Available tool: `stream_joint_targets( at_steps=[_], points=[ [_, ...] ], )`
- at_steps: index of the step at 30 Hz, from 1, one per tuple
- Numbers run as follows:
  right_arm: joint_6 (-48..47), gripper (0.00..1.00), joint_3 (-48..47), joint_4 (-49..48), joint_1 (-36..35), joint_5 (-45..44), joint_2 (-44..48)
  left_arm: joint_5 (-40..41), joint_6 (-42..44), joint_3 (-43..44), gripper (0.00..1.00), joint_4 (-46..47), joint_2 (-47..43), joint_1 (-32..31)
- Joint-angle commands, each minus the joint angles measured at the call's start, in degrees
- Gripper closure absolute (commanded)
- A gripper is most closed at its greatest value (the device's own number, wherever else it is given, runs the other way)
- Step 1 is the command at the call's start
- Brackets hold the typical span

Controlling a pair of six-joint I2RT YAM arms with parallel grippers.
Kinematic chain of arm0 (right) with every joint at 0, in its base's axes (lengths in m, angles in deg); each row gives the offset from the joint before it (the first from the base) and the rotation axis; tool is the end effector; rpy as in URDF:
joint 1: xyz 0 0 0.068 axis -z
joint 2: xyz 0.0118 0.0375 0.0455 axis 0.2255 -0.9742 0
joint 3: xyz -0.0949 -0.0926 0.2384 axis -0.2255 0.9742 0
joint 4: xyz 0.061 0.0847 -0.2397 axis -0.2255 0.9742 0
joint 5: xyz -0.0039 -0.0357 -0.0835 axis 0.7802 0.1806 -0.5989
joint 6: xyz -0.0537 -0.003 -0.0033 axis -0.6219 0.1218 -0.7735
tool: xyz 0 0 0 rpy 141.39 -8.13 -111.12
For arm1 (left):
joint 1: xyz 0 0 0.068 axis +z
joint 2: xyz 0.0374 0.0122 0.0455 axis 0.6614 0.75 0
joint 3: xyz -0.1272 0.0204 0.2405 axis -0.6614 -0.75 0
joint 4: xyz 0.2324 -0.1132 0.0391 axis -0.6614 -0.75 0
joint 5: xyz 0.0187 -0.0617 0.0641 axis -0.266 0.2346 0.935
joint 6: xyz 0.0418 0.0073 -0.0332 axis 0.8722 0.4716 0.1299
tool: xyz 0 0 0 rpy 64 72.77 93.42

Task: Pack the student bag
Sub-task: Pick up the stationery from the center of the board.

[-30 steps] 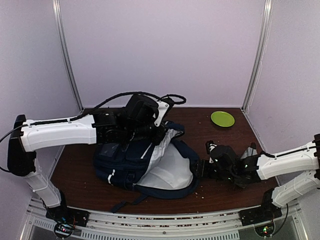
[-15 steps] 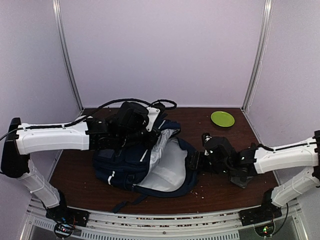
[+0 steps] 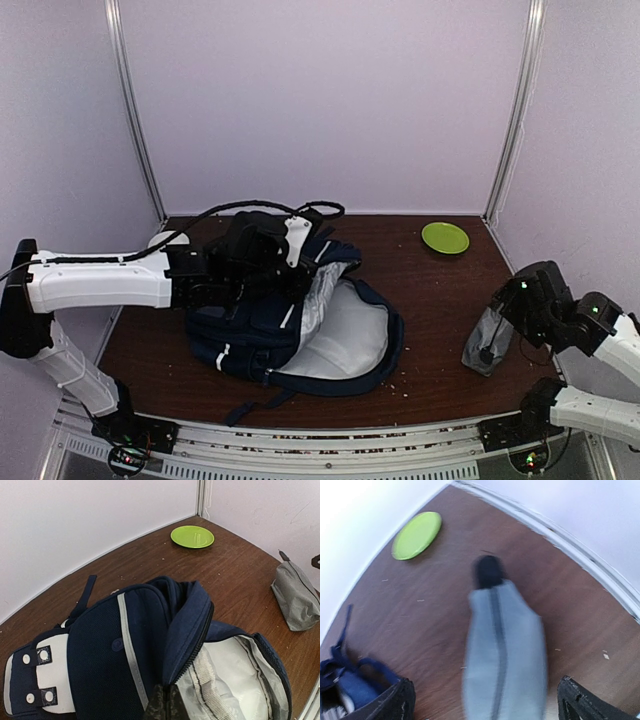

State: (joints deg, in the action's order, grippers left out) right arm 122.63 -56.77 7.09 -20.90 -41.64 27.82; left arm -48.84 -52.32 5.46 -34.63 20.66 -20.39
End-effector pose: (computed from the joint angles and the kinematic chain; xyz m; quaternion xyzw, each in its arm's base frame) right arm 0.1114 0.0556 0.2469 0.3187 0.8586 0.1156 0.3845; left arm 0.1748 -0.3007 0.2972 0.2413 0.8188 -0.2046 0.4791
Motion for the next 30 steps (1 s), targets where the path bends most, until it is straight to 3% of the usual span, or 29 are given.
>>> stream_joint_targets(
  at_steps=[1,7,13,16,20,25,30],
  points=[
    [0.54,0.0,4.05,4.02,7.22,3.64,0.73,0.5,-2.05,-1.07,1.0,-1.04,0.24,1.33],
    [-5.33,0.01,6.05,0.16,13.33,9.78,-3.11,-0.39,-2.8,-2.53,1.0,0.05,-0.68,1.33],
    [-8.27,0.0,8.06,-6.6,14.1,15.33,-6.67,-0.63,-2.91,-3.02,1.0,0.01,-1.43,1.33],
    [-9.15,0.05,9.42,-9.11,14.72,18.15,-9.2,-0.78,-3.0,-3.17,1.0,-0.04,-1.53,1.33],
    [-9.69,0.22,10.48,-11.32,14.95,21.44,-10.32,-0.99,-3.17,-3.55,1.0,-0.04,-1.65,1.33],
    [-10.58,0.63,8.86,-10.81,14.91,23.71,-5.88,-1.23,-3.28,-3.72,1.0,-0.04,-2.01,1.33],
    [-11.83,0.91,5.35,-9.89,14.17,27.22,-1.91,-1.41,-3.11,-3.0,1.0,-0.29,-1.95,1.33]
  ],
)
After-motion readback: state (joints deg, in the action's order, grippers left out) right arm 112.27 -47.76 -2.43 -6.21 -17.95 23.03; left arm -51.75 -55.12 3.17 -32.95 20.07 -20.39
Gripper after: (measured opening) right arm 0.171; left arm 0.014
